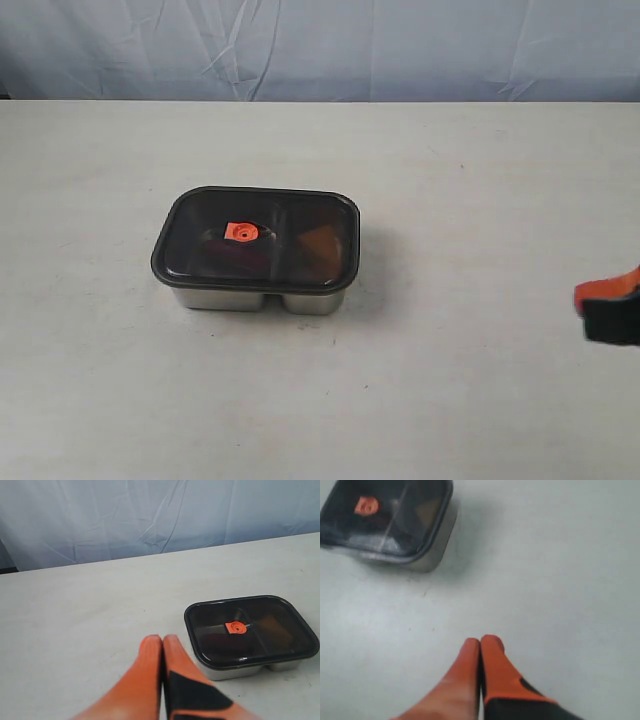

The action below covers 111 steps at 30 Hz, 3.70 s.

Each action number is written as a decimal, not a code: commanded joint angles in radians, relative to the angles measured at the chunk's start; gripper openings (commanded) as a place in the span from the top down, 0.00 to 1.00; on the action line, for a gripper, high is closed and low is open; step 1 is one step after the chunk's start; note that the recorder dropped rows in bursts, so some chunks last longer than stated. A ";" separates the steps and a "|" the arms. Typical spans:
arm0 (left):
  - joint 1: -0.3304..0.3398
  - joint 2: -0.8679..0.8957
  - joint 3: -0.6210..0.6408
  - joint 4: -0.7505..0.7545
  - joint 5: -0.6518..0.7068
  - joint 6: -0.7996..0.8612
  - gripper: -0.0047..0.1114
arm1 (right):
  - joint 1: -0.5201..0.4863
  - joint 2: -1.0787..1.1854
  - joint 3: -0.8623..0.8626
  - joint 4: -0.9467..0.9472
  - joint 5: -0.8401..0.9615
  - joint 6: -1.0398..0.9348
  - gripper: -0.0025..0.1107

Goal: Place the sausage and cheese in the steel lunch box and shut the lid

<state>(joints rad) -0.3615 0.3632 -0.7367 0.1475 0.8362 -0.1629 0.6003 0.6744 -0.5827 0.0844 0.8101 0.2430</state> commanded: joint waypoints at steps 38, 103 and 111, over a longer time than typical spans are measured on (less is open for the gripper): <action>0.002 -0.007 0.001 0.029 -0.002 -0.009 0.96 | -0.710 -0.674 0.583 -0.069 -0.446 -0.194 0.98; 0.244 -0.363 0.737 -0.213 -0.615 0.129 0.96 | -0.710 -0.674 0.583 -0.067 -0.445 -0.194 0.98; 0.243 -0.363 0.737 -0.178 -0.615 0.129 0.96 | -0.710 -0.674 0.583 -0.067 -0.441 -0.194 0.98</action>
<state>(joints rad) -0.1199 0.0055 -0.0040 -0.0455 0.2264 -0.0330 -0.1046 0.0064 -0.0052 0.0164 0.3784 0.0472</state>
